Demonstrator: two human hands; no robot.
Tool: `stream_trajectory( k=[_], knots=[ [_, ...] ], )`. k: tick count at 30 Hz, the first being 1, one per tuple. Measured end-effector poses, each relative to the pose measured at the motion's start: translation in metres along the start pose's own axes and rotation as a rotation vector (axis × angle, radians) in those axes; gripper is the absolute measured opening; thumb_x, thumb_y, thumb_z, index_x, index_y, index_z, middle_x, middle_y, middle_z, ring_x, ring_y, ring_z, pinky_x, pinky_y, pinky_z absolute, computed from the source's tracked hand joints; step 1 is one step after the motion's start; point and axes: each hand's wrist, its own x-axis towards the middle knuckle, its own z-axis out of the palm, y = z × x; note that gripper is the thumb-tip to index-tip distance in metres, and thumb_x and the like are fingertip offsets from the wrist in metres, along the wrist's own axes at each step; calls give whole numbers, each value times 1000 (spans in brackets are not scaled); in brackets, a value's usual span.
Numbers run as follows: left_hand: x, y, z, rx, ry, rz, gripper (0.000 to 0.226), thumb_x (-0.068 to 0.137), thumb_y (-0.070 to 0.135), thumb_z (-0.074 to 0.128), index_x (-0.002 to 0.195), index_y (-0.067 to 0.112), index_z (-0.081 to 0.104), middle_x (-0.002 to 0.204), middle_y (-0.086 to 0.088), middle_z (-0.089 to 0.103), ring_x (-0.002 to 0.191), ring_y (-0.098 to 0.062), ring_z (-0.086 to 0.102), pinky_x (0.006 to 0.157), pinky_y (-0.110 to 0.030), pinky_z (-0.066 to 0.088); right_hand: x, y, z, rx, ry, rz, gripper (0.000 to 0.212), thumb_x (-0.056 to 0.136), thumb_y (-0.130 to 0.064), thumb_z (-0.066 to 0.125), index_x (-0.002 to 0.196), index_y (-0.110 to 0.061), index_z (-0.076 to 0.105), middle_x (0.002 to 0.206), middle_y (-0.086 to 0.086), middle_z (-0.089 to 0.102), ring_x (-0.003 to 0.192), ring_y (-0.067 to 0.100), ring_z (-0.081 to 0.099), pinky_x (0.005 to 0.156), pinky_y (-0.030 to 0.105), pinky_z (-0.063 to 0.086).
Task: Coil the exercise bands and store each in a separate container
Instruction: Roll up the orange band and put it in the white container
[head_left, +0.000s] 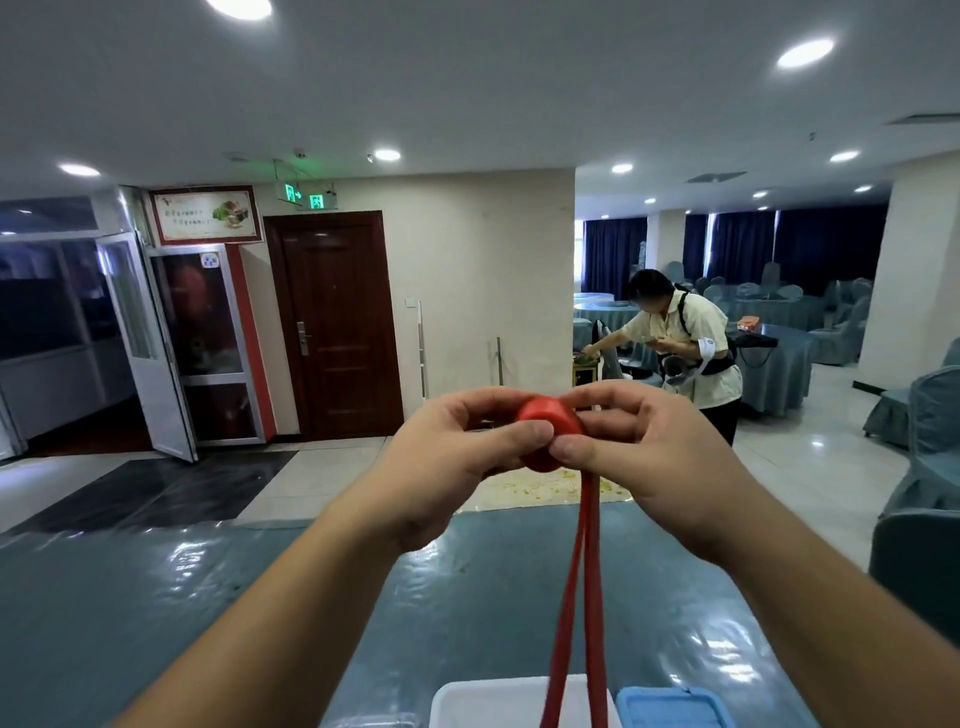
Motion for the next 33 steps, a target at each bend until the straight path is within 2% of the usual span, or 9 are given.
stream_trajectory(
  k=[2, 6, 8, 13, 19, 21, 25, 30, 33],
  knots=[
    [-1, -3, 5, -183, 5, -17, 37, 80, 16, 81, 116, 7, 77, 106, -16, 79, 97, -25, 78, 85, -28, 61, -1, 4, 5, 89, 113, -15, 56, 65, -41, 85, 116, -20, 74, 102, 1, 82, 98, 18, 79, 94, 42, 61],
    [-1, -14, 19, -397, 83, -62, 48, 79, 15, 81, 124, 2, 71, 108, -17, 78, 95, -25, 78, 84, -30, 61, -2, 11, 12, 265, 182, -30, 59, 65, -33, 84, 121, -17, 75, 108, 4, 82, 107, 20, 77, 99, 40, 58],
    [-1, -14, 21, -374, 90, -69, 48, 79, 14, 81, 124, 2, 70, 112, -19, 77, 97, -26, 77, 85, -30, 61, -2, 10, 7, 217, 164, -45, 55, 69, -29, 82, 122, -17, 75, 108, 2, 82, 107, 18, 77, 99, 36, 59],
    [-1, 5, 6, -19, -5, -35, 34, 80, 21, 84, 111, 9, 79, 109, -15, 78, 101, -27, 77, 84, -28, 61, -4, 1, -4, 55, 0, -47, 51, 71, -33, 82, 120, -22, 75, 106, -2, 82, 103, 16, 78, 94, 31, 62],
    [-2, -4, 14, -287, 25, -45, 43, 82, 19, 81, 121, 3, 75, 86, -7, 78, 85, -18, 77, 89, -30, 60, -6, 4, 9, 188, 191, -134, 46, 66, -36, 85, 111, -31, 77, 105, -1, 82, 104, 17, 78, 94, 35, 62],
    [-4, -4, 13, -265, 11, -52, 40, 84, 17, 81, 121, 2, 74, 94, -11, 79, 90, -20, 77, 87, -28, 60, -7, 2, 7, 138, 181, -139, 45, 68, -33, 83, 113, -30, 78, 105, -3, 82, 104, 14, 77, 95, 34, 62],
    [-6, 8, 5, 84, 0, -46, 42, 80, 25, 83, 118, 9, 76, 110, -12, 78, 106, -25, 75, 94, -34, 60, -6, -7, -2, -47, 42, -138, 47, 72, -37, 82, 118, -25, 77, 104, -8, 82, 101, 11, 78, 90, 27, 62],
    [-11, 1, 14, -243, 56, -30, 47, 81, 16, 77, 125, 1, 71, 106, -15, 79, 95, -24, 78, 90, -32, 61, -9, 5, 10, 155, 187, -92, 56, 64, -38, 87, 117, -24, 76, 105, -1, 82, 102, 16, 78, 92, 35, 62],
    [-14, -4, 15, -266, 66, -37, 46, 83, 16, 79, 126, 2, 69, 116, -19, 76, 108, -28, 75, 91, -33, 61, -12, 3, 7, 175, 169, -98, 50, 66, -37, 85, 114, -24, 78, 102, -2, 83, 101, 15, 79, 93, 29, 62]
  ],
)
